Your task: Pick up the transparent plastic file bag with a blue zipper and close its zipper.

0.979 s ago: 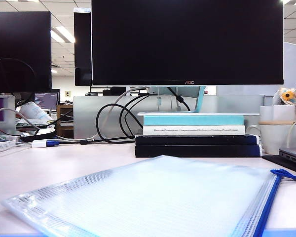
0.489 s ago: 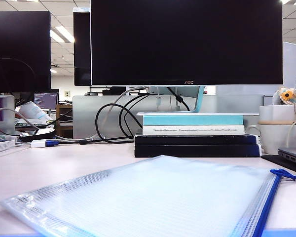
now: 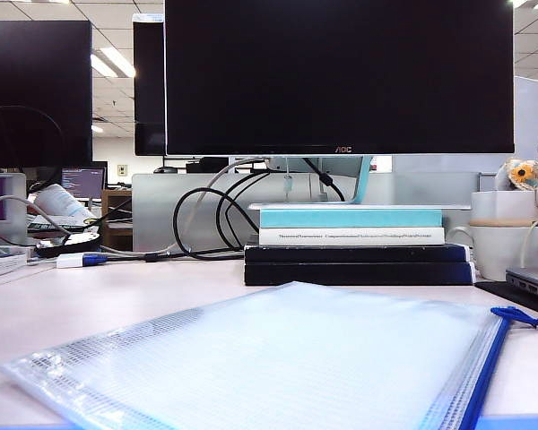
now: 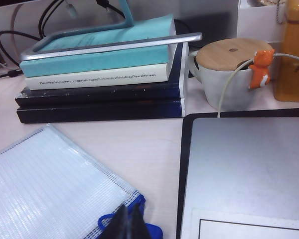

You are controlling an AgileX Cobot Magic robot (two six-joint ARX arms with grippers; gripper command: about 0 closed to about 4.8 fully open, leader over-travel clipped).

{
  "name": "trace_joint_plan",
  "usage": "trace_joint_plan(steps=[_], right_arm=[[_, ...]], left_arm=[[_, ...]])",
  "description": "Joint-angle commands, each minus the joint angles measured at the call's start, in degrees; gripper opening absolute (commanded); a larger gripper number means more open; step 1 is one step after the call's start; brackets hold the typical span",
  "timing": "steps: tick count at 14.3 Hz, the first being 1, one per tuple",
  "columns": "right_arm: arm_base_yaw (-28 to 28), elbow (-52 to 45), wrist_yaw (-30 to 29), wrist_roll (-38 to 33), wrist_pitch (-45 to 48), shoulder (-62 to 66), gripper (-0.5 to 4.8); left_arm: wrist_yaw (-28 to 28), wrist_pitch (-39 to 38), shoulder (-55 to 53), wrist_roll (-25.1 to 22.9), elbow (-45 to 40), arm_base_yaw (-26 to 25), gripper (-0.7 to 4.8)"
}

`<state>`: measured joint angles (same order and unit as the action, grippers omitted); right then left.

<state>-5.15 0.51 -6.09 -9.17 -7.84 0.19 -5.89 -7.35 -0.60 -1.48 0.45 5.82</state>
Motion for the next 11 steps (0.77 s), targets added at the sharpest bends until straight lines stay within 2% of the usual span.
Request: trace_joint_plan(steps=[1,11], right_arm=[[0.0,0.0,0.0,-0.2,1.2,-0.1,0.22],[0.0,0.1,-0.1,-0.2,1.2,-0.1,0.22]], left_arm=[[2.7,0.8,0.0,-1.3,0.2,-0.1,0.71],[2.1,0.5,0.0,-1.5,0.2,-0.1,0.71]])
